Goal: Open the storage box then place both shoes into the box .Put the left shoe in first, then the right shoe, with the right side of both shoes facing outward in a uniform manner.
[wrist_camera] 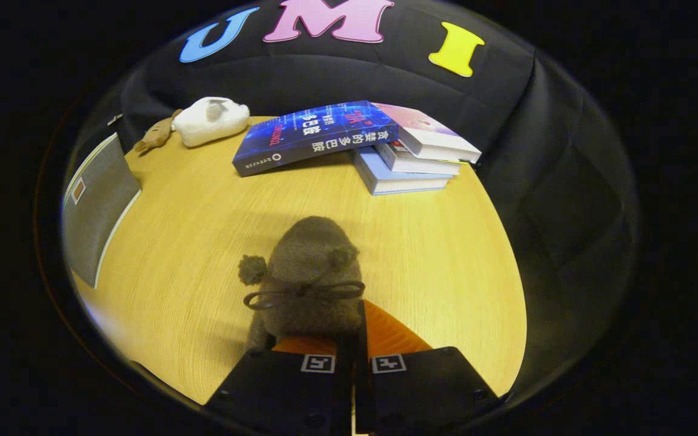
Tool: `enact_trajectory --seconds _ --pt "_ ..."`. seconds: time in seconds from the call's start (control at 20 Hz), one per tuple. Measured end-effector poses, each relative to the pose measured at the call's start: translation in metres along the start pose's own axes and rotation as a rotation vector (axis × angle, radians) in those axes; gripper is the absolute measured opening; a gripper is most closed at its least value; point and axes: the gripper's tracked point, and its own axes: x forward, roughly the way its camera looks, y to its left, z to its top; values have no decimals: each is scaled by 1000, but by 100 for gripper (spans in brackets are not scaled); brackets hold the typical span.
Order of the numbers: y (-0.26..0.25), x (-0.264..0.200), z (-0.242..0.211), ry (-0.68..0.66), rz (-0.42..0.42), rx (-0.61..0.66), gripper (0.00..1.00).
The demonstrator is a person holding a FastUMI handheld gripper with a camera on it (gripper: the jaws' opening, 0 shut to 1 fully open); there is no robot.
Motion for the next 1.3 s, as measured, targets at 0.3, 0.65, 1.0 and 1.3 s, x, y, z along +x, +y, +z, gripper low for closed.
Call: enact_trajectory --seconds 0.3,0.65,1.0,1.3 --pt "10 -48 24 -54 30 68 8" --pt "87 -128 111 -160 144 131 7" --pt "217 -183 200 -227 302 165 7" --pt "319 -208 240 -223 403 186 7"
